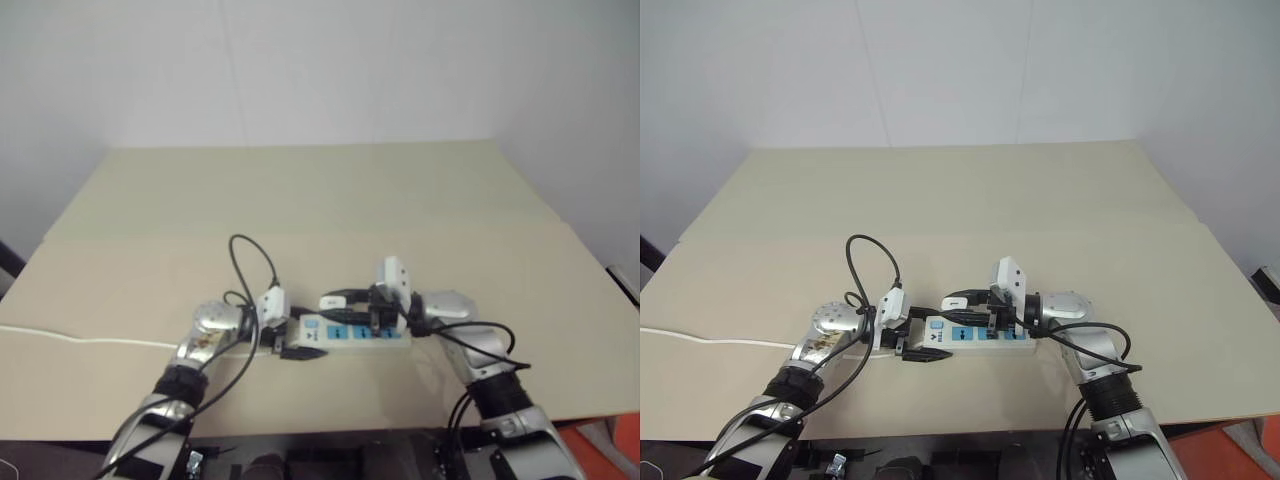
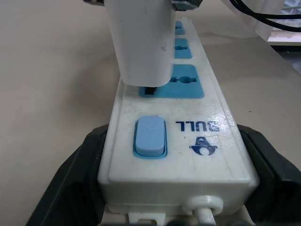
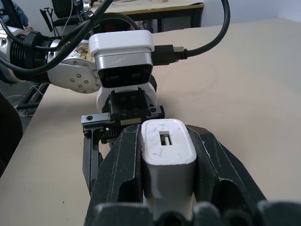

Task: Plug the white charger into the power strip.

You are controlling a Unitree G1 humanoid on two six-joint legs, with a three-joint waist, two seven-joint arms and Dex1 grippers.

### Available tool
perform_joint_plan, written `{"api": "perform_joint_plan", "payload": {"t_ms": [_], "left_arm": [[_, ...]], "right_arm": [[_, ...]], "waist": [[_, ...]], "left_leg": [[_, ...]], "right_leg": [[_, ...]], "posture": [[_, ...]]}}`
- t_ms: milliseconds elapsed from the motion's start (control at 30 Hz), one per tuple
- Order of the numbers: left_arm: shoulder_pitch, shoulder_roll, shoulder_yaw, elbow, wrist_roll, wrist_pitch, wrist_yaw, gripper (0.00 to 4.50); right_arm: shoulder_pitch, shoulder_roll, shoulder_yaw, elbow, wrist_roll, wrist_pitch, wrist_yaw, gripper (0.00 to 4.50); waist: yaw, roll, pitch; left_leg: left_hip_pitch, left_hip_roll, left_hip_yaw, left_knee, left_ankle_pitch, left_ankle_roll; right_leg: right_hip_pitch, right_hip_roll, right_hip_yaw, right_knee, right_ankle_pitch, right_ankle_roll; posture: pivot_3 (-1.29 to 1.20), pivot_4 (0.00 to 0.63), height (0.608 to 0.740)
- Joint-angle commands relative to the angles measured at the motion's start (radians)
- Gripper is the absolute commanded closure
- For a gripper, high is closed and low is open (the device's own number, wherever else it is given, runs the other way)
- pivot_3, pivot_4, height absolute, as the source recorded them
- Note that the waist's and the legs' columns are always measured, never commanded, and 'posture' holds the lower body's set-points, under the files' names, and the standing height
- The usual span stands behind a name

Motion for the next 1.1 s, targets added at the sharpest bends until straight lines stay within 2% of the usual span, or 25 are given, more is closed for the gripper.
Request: {"api": "perform_joint_plan", "payload": {"t_ms": [33,600,833,1100], "left_arm": [[0.014,0.025,-0.018,-0.006,0.019,0.005,-0.007,1.19],[0.020,0.054,-0.011,-0.021,0.013,0.012,-0.015,1.19],[0.028,0.074,-0.009,-0.043,0.008,0.024,-0.016,1.19],[0.043,0.089,-0.004,-0.073,0.005,0.038,-0.011,1.19]], "right_arm": [[0.009,-0.006,-0.011,-0.003,-0.003,-0.032,-0.002,3.39],[0.038,0.055,0.020,0.185,-0.049,-0.200,-0.011,3.39],[0.046,0.060,0.017,0.299,-0.056,-0.267,0.032,3.39],[0.028,0.043,0.047,0.374,-0.075,-0.269,0.100,3.39]], "waist": [[0.000,0.000,0.000],[-0.008,0.000,0.000],[-0.009,0.000,0.000],[-0.009,0.000,0.000]], "left_leg": [[0.000,0.000,0.000,0.000,0.000,0.000],[0.005,0.001,0.000,-0.001,0.000,0.000],[0.016,0.003,0.001,-0.004,0.000,0.000],[0.018,0.003,-0.001,-0.004,0.000,0.000]], "right_leg": [[0.000,0.000,0.000,0.000,0.000,0.000],[0.002,0.001,0.002,0.000,0.000,0.000],[0.011,0.003,0.003,-0.001,-0.001,-0.001],[0.013,0.003,0.003,-0.001,-0.001,-0.002]], "posture": [[0.00,0.150,0.740],[0.00,0.150,0.740],[0.00,0.150,0.740],[0.00,0.150,0.740]]}}
